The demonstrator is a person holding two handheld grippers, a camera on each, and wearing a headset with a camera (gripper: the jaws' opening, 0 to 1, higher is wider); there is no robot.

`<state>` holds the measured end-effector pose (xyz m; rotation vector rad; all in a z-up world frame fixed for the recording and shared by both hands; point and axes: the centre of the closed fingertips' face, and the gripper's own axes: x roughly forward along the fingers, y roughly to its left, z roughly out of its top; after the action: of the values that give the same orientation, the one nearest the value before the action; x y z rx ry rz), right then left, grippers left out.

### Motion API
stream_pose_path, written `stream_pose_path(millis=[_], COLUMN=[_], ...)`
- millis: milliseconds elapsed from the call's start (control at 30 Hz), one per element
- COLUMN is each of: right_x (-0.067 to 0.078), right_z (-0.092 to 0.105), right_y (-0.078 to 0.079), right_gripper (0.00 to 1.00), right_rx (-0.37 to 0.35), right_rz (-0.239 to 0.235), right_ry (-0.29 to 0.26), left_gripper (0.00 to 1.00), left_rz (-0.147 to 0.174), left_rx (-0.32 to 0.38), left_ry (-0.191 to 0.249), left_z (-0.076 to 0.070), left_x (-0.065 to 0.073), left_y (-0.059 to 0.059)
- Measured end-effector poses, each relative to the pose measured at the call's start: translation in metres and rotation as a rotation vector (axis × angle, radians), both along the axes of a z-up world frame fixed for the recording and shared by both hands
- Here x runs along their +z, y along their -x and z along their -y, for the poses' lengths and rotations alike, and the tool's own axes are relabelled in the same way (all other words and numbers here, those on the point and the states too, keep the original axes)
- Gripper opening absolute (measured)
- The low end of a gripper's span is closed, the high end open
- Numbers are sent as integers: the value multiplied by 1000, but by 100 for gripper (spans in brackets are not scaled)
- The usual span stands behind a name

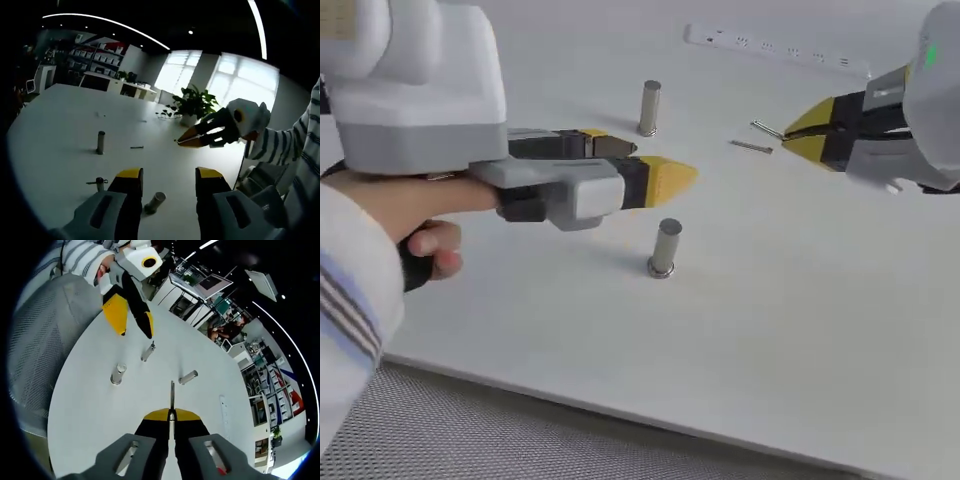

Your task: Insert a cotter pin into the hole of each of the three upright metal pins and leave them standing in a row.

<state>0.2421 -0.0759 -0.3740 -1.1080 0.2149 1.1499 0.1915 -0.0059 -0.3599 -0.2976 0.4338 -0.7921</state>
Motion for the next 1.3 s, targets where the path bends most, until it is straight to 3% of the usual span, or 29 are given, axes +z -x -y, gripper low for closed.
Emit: stream_pose_path(millis=[167,233,500,1033,1300], right_x=[3,5,6,0,2], right_z=[-5,-7,-11,-18,-23], right_y=[9,13,26,38,41], right_gripper=[0,0,0,0,0], right_rx=[-4,-8,7,36,43], right_rz=[39,47,49,56,63], right_ry=[-15,-21,-34,-20,-23], left_gripper=[37,33,20,0,0], left_rz=[-2,-12,-36,-81,-88], left_rx=[-48,-57,-82,-121,-125], left_ry=[13,39,86,102,94], left_z=[18,24,36,50,49], left_x=[0,1,2,-4,-5], left_y=[-5,-8,-16,-10,-8])
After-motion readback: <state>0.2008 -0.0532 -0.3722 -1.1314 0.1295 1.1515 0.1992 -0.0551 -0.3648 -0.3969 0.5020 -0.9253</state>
